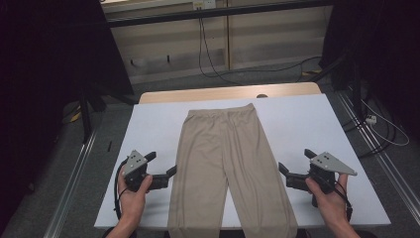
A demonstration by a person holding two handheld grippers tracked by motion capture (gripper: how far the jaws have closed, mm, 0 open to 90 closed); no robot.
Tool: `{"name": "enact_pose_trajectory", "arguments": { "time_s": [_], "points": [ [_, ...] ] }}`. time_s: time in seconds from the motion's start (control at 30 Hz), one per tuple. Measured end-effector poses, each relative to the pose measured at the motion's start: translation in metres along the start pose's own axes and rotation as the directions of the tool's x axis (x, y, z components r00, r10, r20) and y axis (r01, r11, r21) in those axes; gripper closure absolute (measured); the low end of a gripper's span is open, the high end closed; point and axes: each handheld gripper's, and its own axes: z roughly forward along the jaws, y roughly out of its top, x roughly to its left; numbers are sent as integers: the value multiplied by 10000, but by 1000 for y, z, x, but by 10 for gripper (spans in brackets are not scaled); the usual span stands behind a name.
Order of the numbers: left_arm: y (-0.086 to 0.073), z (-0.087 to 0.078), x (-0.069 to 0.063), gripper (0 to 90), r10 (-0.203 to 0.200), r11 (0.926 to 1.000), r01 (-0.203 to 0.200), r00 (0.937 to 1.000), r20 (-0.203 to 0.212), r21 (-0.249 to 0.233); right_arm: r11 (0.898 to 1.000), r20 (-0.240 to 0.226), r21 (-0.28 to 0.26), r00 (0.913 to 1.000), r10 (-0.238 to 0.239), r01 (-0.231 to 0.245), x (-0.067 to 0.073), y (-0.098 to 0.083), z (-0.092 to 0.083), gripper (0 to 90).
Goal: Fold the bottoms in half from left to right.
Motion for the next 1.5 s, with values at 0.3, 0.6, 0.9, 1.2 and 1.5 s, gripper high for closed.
{"name": "enact_pose_trajectory", "arguments": {
  "time_s": [0.3, 0.6, 0.9, 1.2, 1.5],
  "points": [
    [-1, 2, 3, 52, -47, 9987, 44, 10000, 71, 512, 9998, -492, 166, 9987, -95, 103, 6, 0, 4, 16],
    [-2, 8, 0, 75, -105, 9928, 14, 9971, 754, 1198, 9947, -1019, 694, 9924, -684, 757, 28, 3, 19, 11],
    [9, 17, 3, 92, 120, 9924, -229, 9959, 901, 1206, 9849, -1833, 950, 9750, -1255, 1447, 67, 4, 29, 30],
    [25, 33, 8, 91, 113, 9933, -229, 9948, 1014, 1134, 9729, -3016, 1220, 9412, -1521, 1963, 111, 9, 38, 49],
    [50, 68, 22, 86, -32, 9950, -102, 9909, 1345, 994, 9549, -4121, 1850, 9005, -1392, 2323, 152, 31, 55, 130]
  ]
}}
